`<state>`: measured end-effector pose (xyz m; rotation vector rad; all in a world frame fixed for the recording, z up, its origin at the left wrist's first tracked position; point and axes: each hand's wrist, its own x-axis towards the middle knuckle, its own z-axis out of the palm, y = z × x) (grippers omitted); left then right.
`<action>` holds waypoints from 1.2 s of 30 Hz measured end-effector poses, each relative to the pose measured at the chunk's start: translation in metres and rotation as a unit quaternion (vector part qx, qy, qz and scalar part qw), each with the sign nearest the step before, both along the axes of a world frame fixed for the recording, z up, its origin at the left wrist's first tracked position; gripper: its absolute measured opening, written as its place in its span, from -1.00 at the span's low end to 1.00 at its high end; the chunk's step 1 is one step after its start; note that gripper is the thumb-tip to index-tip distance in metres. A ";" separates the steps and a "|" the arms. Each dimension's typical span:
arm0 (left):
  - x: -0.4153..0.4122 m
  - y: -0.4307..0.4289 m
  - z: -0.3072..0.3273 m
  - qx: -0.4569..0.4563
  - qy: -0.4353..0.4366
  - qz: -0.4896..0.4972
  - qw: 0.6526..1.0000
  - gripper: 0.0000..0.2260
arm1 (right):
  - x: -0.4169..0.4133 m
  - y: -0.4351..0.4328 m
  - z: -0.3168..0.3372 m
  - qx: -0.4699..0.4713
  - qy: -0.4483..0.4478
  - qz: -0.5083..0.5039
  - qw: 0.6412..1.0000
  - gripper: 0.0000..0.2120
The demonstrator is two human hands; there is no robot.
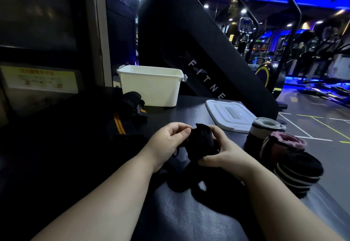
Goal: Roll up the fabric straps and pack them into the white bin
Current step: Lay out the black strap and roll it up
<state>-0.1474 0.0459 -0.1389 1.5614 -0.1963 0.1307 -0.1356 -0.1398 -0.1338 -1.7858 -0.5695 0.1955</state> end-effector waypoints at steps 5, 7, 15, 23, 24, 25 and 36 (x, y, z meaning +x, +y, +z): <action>-0.003 -0.001 0.001 -0.031 -0.011 -0.017 0.999 -0.90 | -0.001 0.002 -0.002 -0.008 -0.010 -0.027 1.000 -0.25; -0.003 0.000 0.002 -0.032 -0.006 -0.018 0.999 -0.90 | 0.001 0.001 -0.004 0.006 0.007 -0.029 1.000 -0.25; 0.000 0.004 0.001 0.002 0.035 0.032 0.999 -0.96 | 0.000 -0.001 -0.001 0.025 0.014 -0.034 0.999 -0.33; -0.003 0.006 0.007 -0.064 0.080 0.047 0.994 -0.88 | 0.005 -0.003 -0.004 0.000 -0.014 -0.058 0.998 -0.32; -0.003 0.006 0.008 -0.068 0.083 0.046 0.993 -0.88 | 0.005 -0.003 -0.004 -0.002 -0.015 -0.056 0.998 -0.32; -0.003 0.005 0.008 -0.071 0.085 0.046 0.993 -0.88 | 0.005 -0.003 -0.005 -0.001 -0.015 -0.055 0.998 -0.31; 0.002 0.007 0.001 -0.041 0.043 0.085 0.995 -0.88 | 0.004 -0.003 -0.003 0.030 0.026 -0.028 0.999 -0.45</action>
